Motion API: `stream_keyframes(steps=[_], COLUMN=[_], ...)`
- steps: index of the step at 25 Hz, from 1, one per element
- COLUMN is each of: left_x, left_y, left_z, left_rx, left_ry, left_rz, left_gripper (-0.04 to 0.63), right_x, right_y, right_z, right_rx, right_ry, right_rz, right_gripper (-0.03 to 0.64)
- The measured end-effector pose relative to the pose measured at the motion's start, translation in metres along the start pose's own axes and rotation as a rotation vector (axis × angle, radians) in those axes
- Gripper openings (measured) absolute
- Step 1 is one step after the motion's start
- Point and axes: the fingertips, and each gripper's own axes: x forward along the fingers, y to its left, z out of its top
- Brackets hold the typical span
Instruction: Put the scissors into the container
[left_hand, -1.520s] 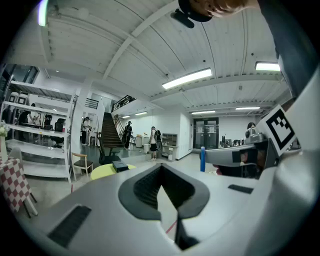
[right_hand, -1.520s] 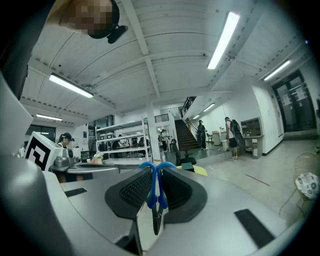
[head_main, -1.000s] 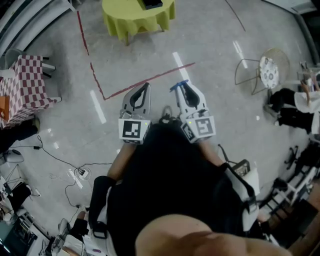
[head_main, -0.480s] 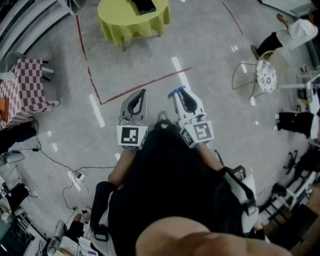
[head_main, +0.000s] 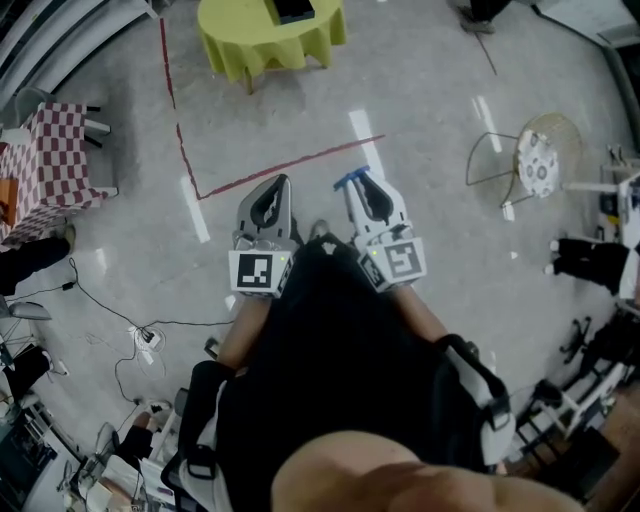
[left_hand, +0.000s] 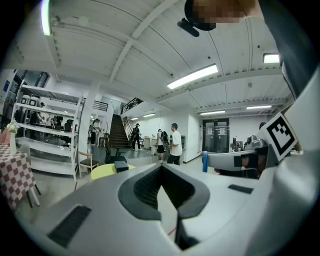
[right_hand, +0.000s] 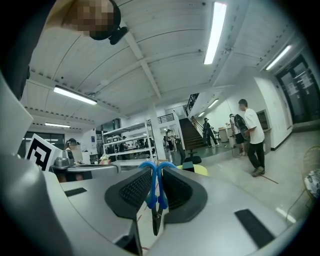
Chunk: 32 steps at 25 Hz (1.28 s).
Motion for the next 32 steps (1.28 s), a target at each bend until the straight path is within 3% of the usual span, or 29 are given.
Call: stream_keyframes(steps=[13,32], left_x=[0.078,0.255], left_y=[0.045,0.231], left_z=[-0.002,0.077], left_rx=[-0.006,-0.020], left_ry=[0.002,-0.045], left_rz=[-0.027,-0.055], left_gripper=[-0.008,-0.008], right_x=[0.072,0.312], right_y=[-0.046,-0.090], right_z=[0.001,0.055], right_rx=[0.005,-0.024], right_ry=[-0.008,0.029], right_rz=[-0.054,-0.127], right_gripper=[0.069,0.069])
